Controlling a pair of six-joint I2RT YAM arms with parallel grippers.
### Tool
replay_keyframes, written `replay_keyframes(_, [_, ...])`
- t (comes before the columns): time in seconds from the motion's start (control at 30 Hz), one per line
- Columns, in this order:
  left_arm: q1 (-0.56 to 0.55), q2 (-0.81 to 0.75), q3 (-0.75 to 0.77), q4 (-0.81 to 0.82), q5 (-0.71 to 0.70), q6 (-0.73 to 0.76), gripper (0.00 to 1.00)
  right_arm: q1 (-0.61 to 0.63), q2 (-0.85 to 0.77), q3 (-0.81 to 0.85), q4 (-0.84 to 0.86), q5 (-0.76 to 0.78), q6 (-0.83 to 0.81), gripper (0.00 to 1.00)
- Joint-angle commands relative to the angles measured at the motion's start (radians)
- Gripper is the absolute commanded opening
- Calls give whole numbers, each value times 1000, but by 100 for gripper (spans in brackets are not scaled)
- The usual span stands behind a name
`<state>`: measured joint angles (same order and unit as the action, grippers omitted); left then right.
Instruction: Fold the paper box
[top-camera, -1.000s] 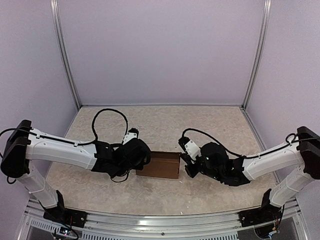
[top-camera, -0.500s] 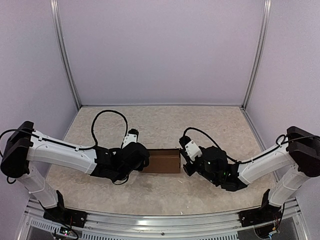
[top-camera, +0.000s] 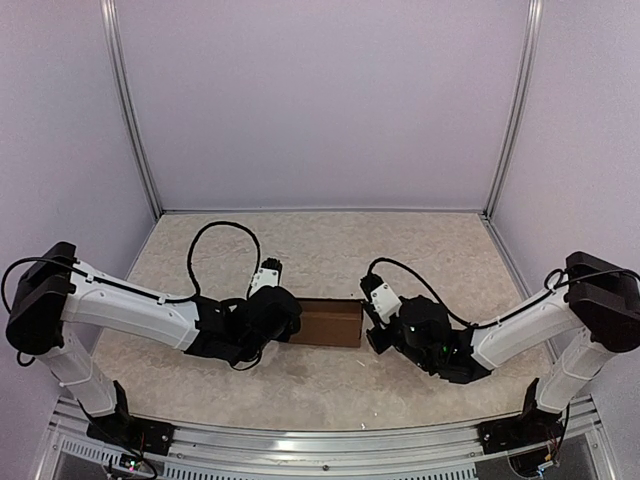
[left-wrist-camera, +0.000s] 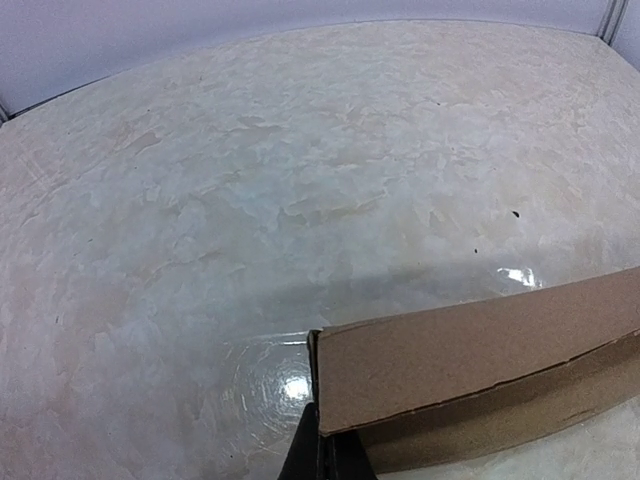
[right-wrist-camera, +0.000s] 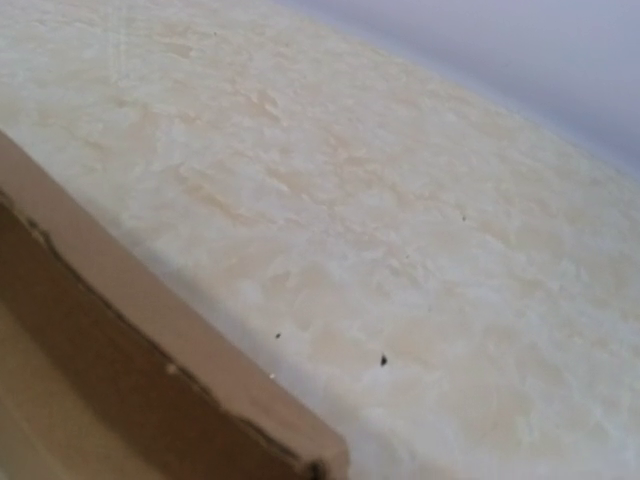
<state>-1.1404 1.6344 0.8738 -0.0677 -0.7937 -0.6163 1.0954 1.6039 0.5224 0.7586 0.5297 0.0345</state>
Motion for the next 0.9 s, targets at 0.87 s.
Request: replay_keyframes(0.87, [-14, 64, 2, 21, 140, 62, 0, -68, -106, 329, -695, -206, 384, 0])
